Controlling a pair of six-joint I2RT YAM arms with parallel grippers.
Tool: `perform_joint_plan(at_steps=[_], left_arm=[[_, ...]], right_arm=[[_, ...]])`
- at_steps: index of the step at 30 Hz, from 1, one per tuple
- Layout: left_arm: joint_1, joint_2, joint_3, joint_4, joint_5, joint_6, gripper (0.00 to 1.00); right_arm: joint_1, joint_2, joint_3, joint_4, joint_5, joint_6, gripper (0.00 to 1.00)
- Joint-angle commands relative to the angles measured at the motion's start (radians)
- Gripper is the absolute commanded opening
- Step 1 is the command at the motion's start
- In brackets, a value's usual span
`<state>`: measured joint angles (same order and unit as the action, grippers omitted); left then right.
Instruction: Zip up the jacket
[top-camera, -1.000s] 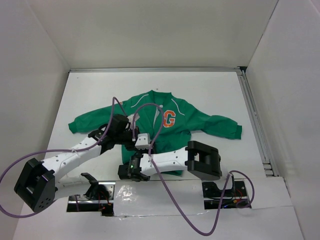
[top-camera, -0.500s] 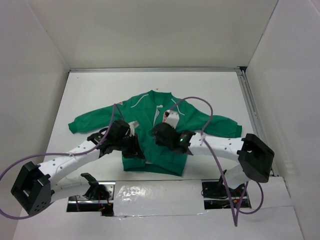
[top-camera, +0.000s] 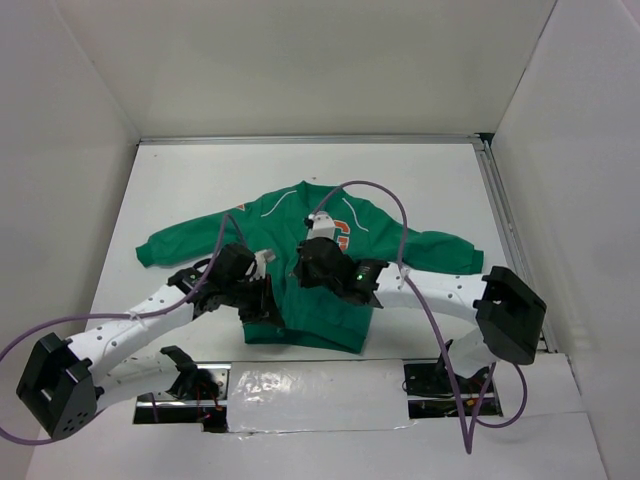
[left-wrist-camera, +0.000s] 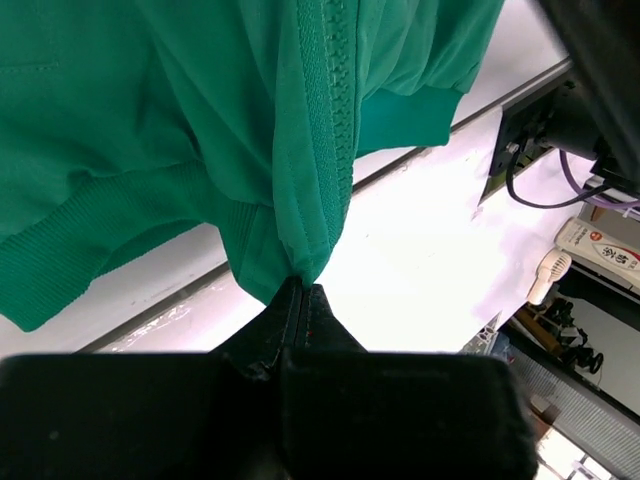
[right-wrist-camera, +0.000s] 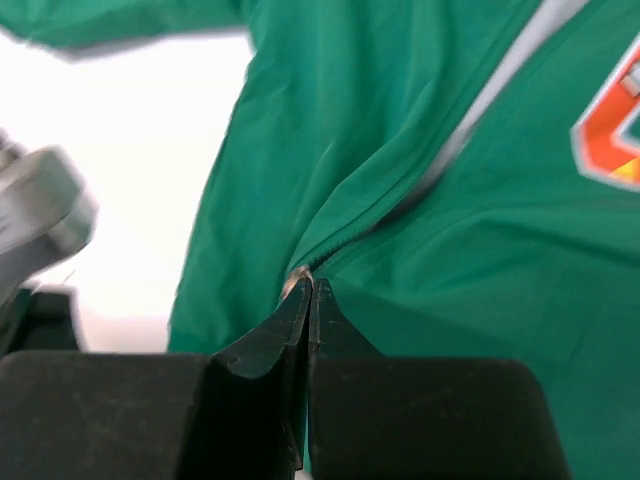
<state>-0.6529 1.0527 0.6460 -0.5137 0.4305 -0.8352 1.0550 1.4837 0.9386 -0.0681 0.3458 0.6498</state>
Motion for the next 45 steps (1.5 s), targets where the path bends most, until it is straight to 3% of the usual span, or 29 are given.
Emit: perform_joint_plan(at_steps=[1,7,14,17,21,24,29,34,39,42,43,44,45], left_arm=[[-0.005,-0.039,0.0,-0.054,0.071,0.033,0.0],[-0.005,-0.051,-0.016,-0.052,0.088,0.03,0.0],[-0.008,-0.068,-0.031,-0.055,0.113,0.028,0.0],[-0.011,-0.077,-0.039,-0.06,0.102,0.019,0.0],[-0.013,-0.072,-0.058,-0.055,0.093,0.002,0.0],[-0.011,-0.033,-0.086,-0.014,0.134,0.008,0.0],[-0.022,0.056,-0.149,0.096,0.224,0.033,0.0],[-0.037,0.145,-0.163,0.152,0.228,0.028,0.0],[-0.056,0.144,-0.147,0.124,0.197,0.028,0.0],[-0.057,0.132,-0.149,0.116,0.189,0.027,0.0],[-0.057,0.13,-0.154,0.116,0.191,0.025,0.0],[-0.057,0.13,-0.152,0.121,0.191,0.027,0.0],[-0.057,0.13,-0.154,0.122,0.194,0.025,0.0]], right_arm=[[-0.061,0.026,0.068,0.031,0.157,-0.056,0.0],[-0.203,0.134,0.147,0.046,0.315,-0.062,0.0],[-0.394,0.306,0.336,0.126,0.277,-0.131,0.0],[-0.449,0.36,0.462,0.056,0.242,-0.185,0.0],[-0.353,0.189,0.199,0.185,0.057,-0.295,0.0],[-0.297,0.092,0.108,0.11,-0.242,-0.212,0.0],[-0.13,0.033,-0.007,0.102,-0.229,-0.176,0.0],[-0.105,0.124,0.034,0.033,-0.307,-0.127,0.0],[-0.087,0.156,0.02,-0.018,-0.341,-0.108,0.21],[-0.09,0.158,0.012,-0.05,-0.341,-0.111,0.46],[-0.087,0.161,0.012,-0.058,-0.329,-0.111,0.78],[-0.087,0.165,0.011,-0.053,-0.318,-0.108,0.86],[-0.087,0.167,0.002,-0.047,-0.321,-0.11,0.87]])
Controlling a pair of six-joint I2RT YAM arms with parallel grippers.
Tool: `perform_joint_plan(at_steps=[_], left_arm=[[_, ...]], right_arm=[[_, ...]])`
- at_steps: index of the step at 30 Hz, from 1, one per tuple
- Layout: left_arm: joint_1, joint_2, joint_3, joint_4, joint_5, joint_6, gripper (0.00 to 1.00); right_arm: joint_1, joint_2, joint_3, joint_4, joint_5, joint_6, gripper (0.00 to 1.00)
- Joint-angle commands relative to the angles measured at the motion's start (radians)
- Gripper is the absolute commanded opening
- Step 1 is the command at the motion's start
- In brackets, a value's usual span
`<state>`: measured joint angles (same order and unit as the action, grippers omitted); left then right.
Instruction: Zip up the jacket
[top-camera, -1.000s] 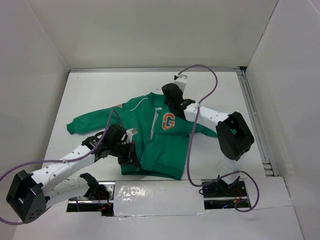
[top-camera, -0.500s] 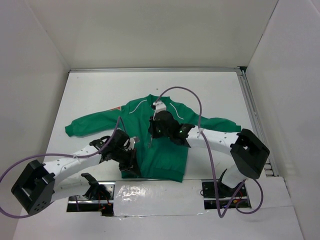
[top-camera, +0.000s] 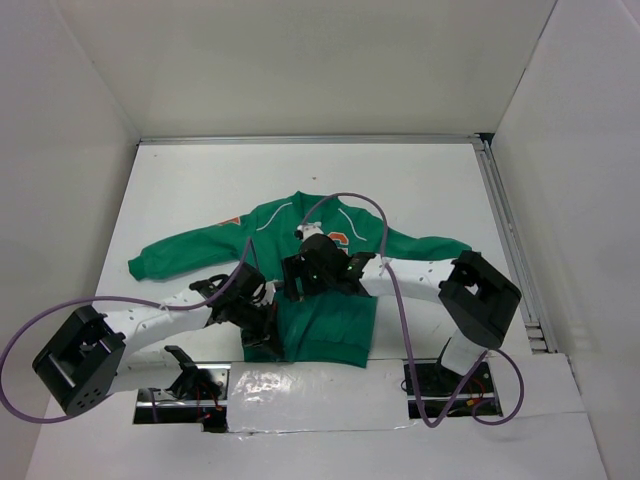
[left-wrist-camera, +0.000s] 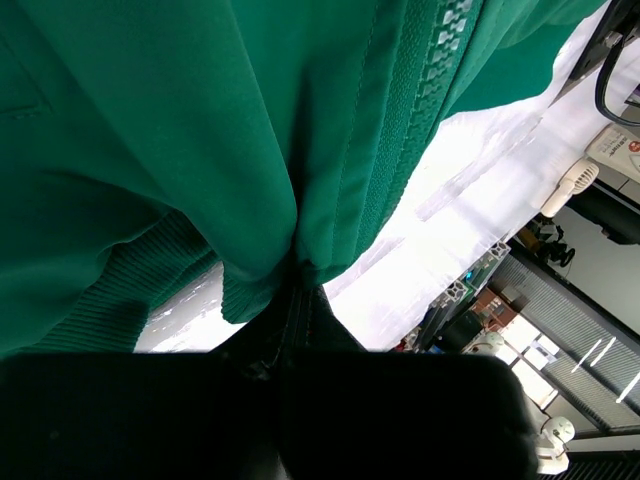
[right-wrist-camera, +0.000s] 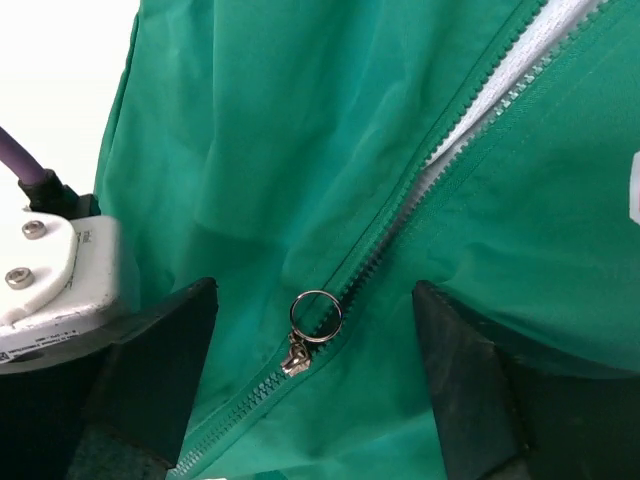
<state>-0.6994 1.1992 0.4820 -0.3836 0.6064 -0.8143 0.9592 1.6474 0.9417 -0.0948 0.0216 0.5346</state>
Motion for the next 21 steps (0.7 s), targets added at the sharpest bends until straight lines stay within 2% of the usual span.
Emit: perform_joint_plan(at_steps=[1,4,7,11,12,16,17,21], left_arm=[[-0.011,-0.012,0.01,-0.008,0.018,0.003,0.0],[-0.011,-0.004,0.017,-0.015,0.009,0.0,0.0],[-0.011,0.002,0.021,-0.021,0.006,0.001,0.0],[-0.011,0.0,0.027,-0.029,-0.007,0.0,0.0],[-0.011,-0.001,0.027,-0.029,-0.007,0.0,0.0],[-0.011,-0.015,0.024,-0.038,-0.016,-0.008,0.0],[-0.011,-0.021,0.023,-0.038,-0.017,-0.009,0.0],[-0.011,-0.024,0.02,-0.041,-0.02,-0.013,0.0]], right_arm=[[0.009,0.006,0.0,-0.014,0.011,0.017,0.87],[0.01,0.006,0.005,-0.008,-0.003,0.022,0.86],[0.018,0.017,0.012,-0.006,-0.014,0.022,0.81],[0.045,0.054,0.057,-0.051,0.052,0.022,0.71],[0.055,0.061,0.065,-0.063,0.066,0.025,0.66],[0.079,0.088,0.091,-0.124,0.152,0.04,0.63],[0.082,0.086,0.089,-0.125,0.168,0.045,0.58],[0.084,0.057,0.075,-0.125,0.208,0.083,0.49]])
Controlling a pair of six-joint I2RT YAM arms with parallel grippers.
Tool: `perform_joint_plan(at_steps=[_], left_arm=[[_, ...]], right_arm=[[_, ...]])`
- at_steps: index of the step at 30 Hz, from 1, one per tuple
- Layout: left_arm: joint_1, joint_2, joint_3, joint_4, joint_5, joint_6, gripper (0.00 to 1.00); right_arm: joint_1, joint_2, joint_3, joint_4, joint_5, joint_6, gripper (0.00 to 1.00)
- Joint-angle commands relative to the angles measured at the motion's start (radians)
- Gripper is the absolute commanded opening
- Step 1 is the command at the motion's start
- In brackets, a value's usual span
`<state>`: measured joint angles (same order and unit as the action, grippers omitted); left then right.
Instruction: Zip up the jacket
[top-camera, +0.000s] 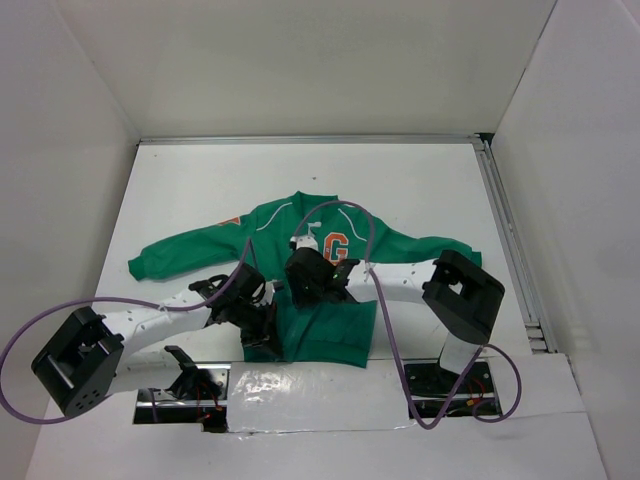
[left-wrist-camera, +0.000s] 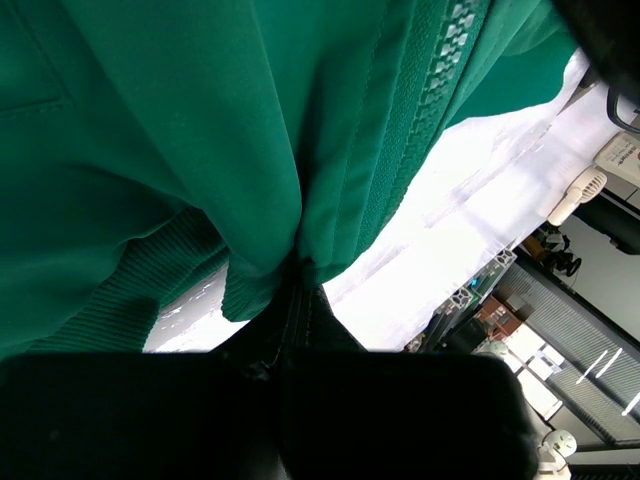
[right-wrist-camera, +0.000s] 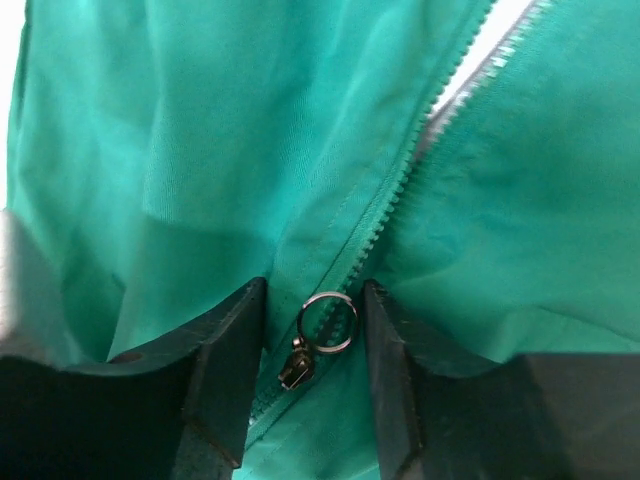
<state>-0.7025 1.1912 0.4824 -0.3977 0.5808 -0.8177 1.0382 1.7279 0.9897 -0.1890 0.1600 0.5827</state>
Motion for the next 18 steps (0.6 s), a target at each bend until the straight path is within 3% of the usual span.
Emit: perform_joint_plan(at_steps=[1,10,15,16,18], left_arm=[[-0.008,-0.015,0.021,-0.027,0.007,-0.009,0.0],[-0.008,-0.007,0.015,-0.016,0.017,-0.011,0.0],[-0.008,-0.005,0.009,-0.013,0.028,-0.009,0.0],[-0.008,-0.005,0.01,-0.013,0.025,-0.009,0.0],[-0.008,-0.011,0.01,-0.021,0.021,-0.011,0.0]], right_arm=[[0.006,-0.037,0.026,-0.029,0.088,0.043,0.47],[-0.003,-0.088,0.014,-0.011,0.133,0.097,0.36],[-0.02,-0.12,-0.002,0.029,0.076,0.134,0.2],[-0.02,-0.12,0.006,0.02,0.084,0.143,0.0],[-0.024,-0.119,0.018,-0.012,0.116,0.152,0.0]])
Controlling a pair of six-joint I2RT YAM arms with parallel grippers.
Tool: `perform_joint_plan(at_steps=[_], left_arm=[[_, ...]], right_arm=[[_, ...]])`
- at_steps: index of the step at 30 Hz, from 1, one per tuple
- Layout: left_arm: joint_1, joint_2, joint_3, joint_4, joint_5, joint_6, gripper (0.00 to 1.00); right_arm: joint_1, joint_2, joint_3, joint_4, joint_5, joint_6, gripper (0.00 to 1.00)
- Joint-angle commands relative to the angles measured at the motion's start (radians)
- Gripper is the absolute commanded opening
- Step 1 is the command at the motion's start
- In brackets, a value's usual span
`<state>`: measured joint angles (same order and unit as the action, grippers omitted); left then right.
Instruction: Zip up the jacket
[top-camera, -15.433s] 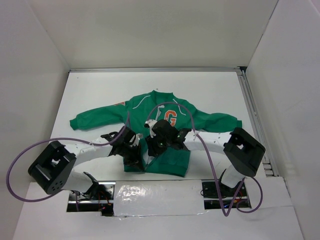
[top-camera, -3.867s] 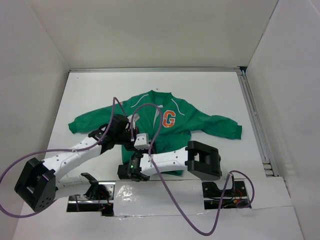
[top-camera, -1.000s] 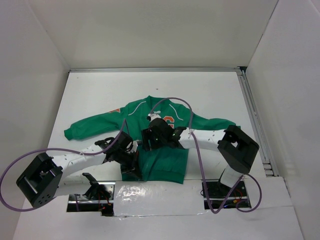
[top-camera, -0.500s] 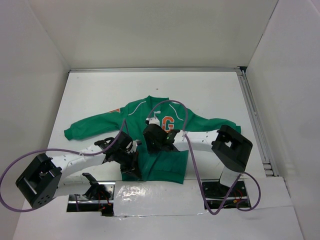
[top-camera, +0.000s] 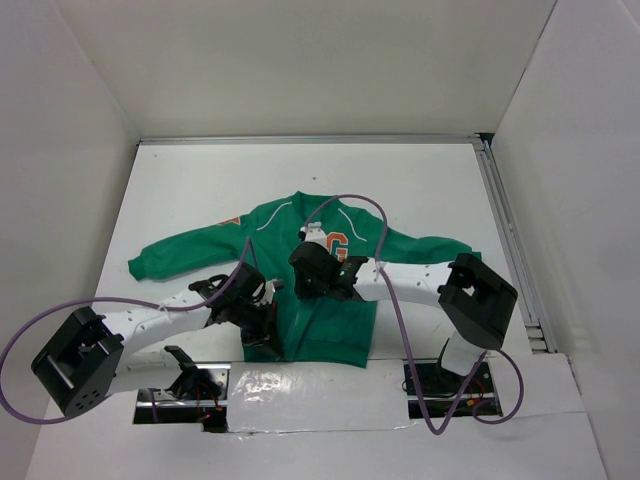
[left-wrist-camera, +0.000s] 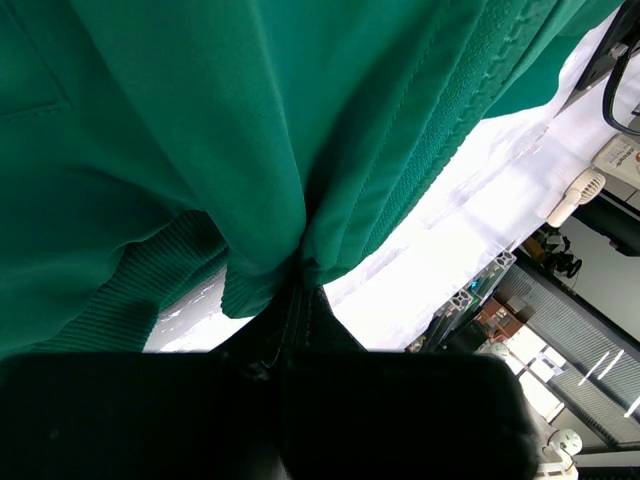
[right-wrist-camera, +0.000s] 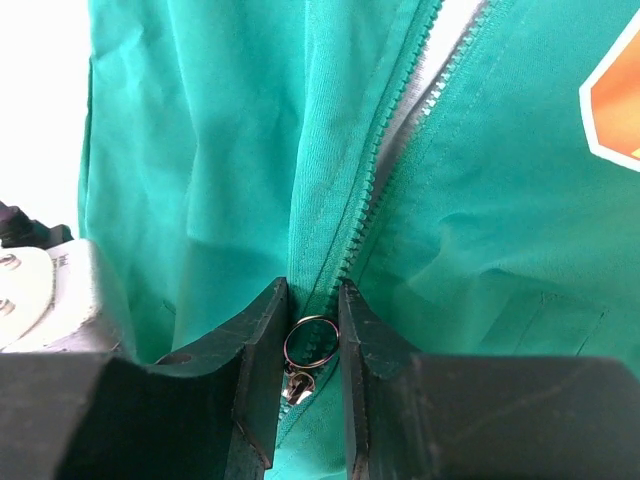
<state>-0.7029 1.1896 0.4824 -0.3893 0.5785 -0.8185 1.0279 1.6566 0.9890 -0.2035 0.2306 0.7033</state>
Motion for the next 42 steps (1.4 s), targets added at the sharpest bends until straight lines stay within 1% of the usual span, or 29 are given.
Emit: perform_joint_plan(at_steps=[1,2,9,11,16,19,23,25,28,30,31,33,34,36,37,39,40,42], left_arm=[[-0.007,-0.016,0.01,-0.033,0.021,-0.01,0.0],[-0.007,-0.022,0.009,-0.036,0.021,-0.011,0.0],[-0.007,-0.036,0.004,-0.043,0.015,-0.013,0.0],[-0.007,-0.038,0.001,-0.04,0.026,-0.013,0.0],[-0.007,-0.048,-0.015,-0.043,0.034,-0.018,0.0],[-0.007,-0.053,-0.016,-0.051,0.034,-0.024,0.0],[-0.007,-0.065,-0.016,-0.056,0.037,-0.022,0.0],[-0.012,-0.073,-0.018,-0.059,0.034,-0.022,0.0],[-0.015,-0.081,-0.019,-0.062,0.035,-0.022,0.0],[-0.018,-0.088,-0.021,-0.065,0.038,-0.022,0.0],[-0.018,-0.09,-0.022,-0.065,0.04,-0.022,0.0],[-0.023,-0.096,-0.024,-0.062,0.046,-0.024,0.0],[-0.023,-0.102,-0.027,-0.063,0.046,-0.024,0.0],[-0.024,-0.105,-0.028,-0.063,0.046,-0.025,0.0],[-0.024,-0.105,-0.028,-0.065,0.046,-0.025,0.0],[-0.027,-0.102,-0.03,-0.065,0.046,-0.028,0.0],[-0.027,-0.102,-0.031,-0.065,0.046,-0.03,0.0],[-0.029,-0.101,-0.033,-0.06,0.046,-0.031,0.0]], right_arm=[[-0.014,-0.044,0.039,-0.017,0.064,0.038,0.0],[-0.014,-0.04,0.046,-0.042,0.09,0.045,0.0],[-0.017,-0.046,0.06,-0.129,0.122,0.064,0.0],[-0.035,-0.057,0.057,-0.151,0.147,0.085,0.0],[-0.129,-0.025,0.109,-0.151,0.088,0.13,0.0],[-0.15,0.0,0.166,-0.125,0.148,0.156,0.0],[-0.175,0.069,0.291,-0.128,0.187,0.164,0.0],[-0.198,0.123,0.37,-0.164,0.219,0.182,0.0],[-0.222,0.181,0.427,-0.194,0.297,0.185,0.0],[-0.248,0.233,0.505,-0.238,0.337,0.183,0.0],[-0.256,0.25,0.554,-0.247,0.351,0.179,0.0],[-0.276,0.299,0.588,-0.246,0.381,0.163,0.0],[-0.296,0.319,0.638,-0.252,0.406,0.157,0.0],[-0.324,0.379,0.698,-0.283,0.411,0.15,0.0],[-0.348,0.396,0.745,-0.28,0.417,0.148,0.0],[-0.373,0.445,0.787,-0.267,0.435,0.116,0.0],[-0.397,0.459,0.841,-0.269,0.434,0.116,0.0],[-0.419,0.502,0.882,-0.237,0.444,0.087,0.0]])
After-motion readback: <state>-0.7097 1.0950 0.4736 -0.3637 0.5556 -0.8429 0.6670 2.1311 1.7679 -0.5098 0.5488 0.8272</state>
